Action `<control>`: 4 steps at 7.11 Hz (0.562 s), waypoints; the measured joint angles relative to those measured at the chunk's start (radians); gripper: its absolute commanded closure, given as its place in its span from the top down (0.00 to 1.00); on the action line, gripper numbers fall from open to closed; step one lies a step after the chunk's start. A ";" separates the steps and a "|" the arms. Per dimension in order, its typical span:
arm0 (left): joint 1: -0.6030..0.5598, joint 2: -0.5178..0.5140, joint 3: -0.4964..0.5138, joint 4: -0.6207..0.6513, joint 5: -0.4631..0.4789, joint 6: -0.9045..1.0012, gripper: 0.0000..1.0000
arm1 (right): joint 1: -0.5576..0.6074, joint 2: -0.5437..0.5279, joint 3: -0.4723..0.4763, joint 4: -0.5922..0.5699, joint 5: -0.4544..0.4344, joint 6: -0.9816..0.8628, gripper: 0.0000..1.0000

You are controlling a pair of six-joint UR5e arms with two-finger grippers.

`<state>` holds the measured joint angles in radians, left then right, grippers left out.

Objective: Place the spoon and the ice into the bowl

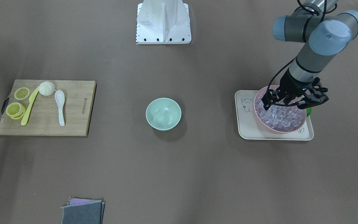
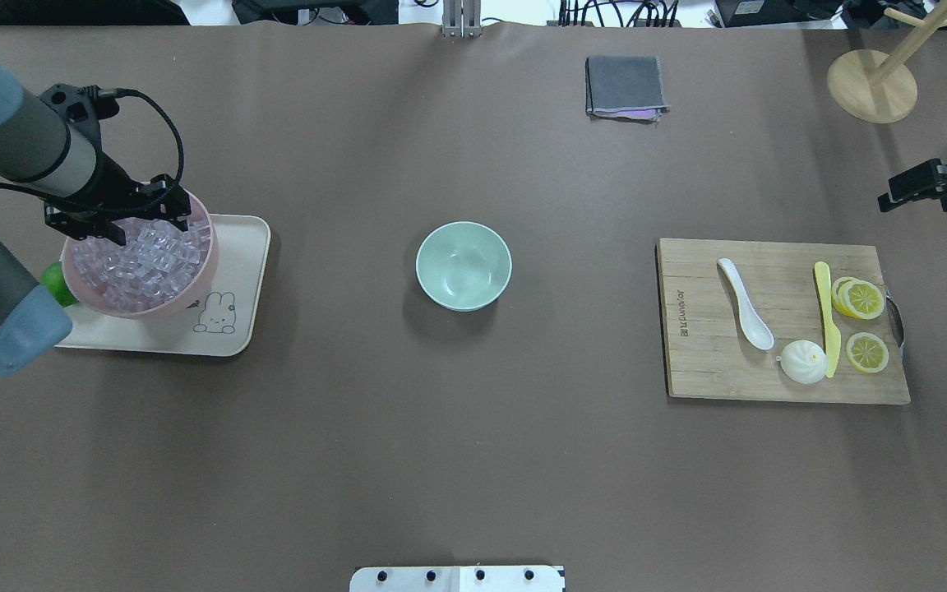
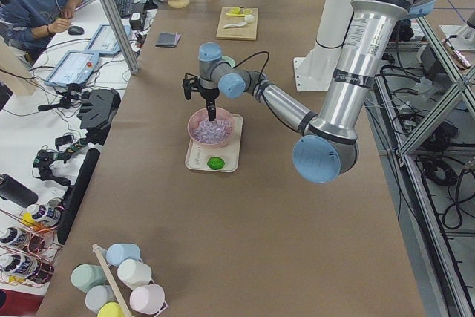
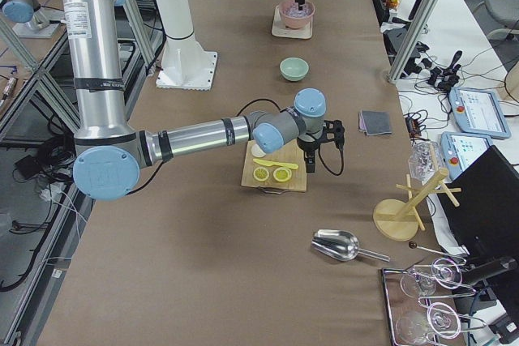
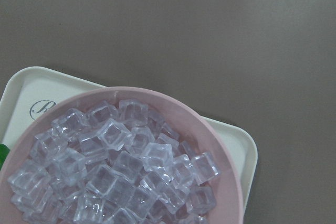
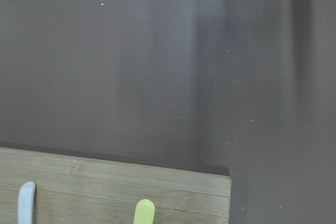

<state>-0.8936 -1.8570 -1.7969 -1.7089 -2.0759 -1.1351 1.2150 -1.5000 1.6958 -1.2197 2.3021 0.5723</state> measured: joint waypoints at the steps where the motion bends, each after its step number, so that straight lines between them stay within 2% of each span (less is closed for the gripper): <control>1: 0.018 0.007 0.002 0.001 0.006 0.000 0.79 | -0.003 0.002 0.000 0.000 -0.002 0.003 0.99; 3: 0.055 0.015 0.004 0.000 0.011 -0.002 0.68 | -0.005 0.004 -0.001 -0.001 -0.003 0.005 0.99; 4: 0.067 0.017 0.005 0.001 0.014 -0.001 0.66 | -0.005 0.004 -0.001 -0.001 -0.002 0.008 0.99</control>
<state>-0.8268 -1.8397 -1.7918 -1.7078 -2.0621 -1.1359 1.2095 -1.4957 1.6947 -1.2210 2.2998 0.5806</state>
